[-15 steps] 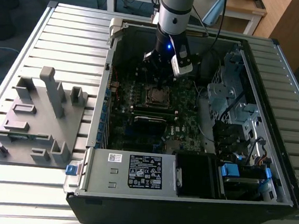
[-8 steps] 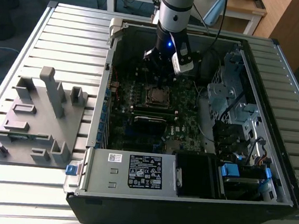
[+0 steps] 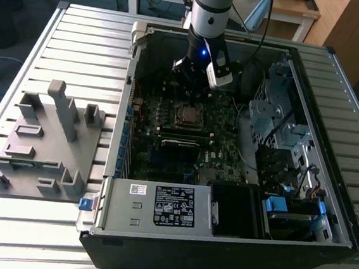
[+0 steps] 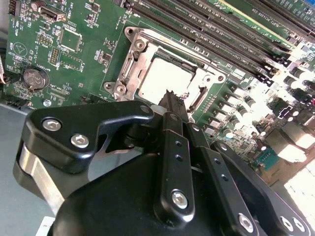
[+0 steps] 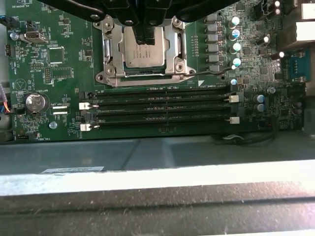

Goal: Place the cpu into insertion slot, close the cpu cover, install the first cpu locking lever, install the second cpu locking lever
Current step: 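Install the first cpu locking lever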

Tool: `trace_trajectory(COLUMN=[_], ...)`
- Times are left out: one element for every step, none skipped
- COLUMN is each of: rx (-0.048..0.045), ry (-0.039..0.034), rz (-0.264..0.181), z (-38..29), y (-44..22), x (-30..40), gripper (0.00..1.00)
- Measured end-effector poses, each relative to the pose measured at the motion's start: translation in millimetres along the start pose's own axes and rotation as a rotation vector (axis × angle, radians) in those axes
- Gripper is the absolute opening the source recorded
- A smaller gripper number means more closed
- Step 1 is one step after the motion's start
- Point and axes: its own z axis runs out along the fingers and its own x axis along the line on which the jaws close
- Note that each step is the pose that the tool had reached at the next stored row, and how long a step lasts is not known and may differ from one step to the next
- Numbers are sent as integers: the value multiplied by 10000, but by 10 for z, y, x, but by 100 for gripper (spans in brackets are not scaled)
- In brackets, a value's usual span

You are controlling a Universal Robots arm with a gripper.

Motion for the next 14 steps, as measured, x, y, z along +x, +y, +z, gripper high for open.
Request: trace_trajectory(rx=[2, 6, 4, 2, 3, 3, 2, 2, -1, -2, -2, 2, 2, 2], ry=[1, 3, 2, 1, 1, 2, 1, 1, 0, -1, -1, 1, 1, 0], rz=[0, 0, 0, 0, 0, 0, 0, 0, 0, 0, 0, 0, 0, 0], z=[-3, -9, -19, -30, -42, -52, -60, -65, -66, -65, -66, -84, -99, -99], y=[0, 0, 0, 0, 0, 1, 1, 1, 1, 1, 1, 1, 1, 1], x=[0, 0, 0, 0, 0, 0, 0, 0, -1, -1, -1, 0, -1, -1], gripper=[10, 10, 10, 10, 10, 10, 10, 10, 10, 10, 10, 10, 10, 10])
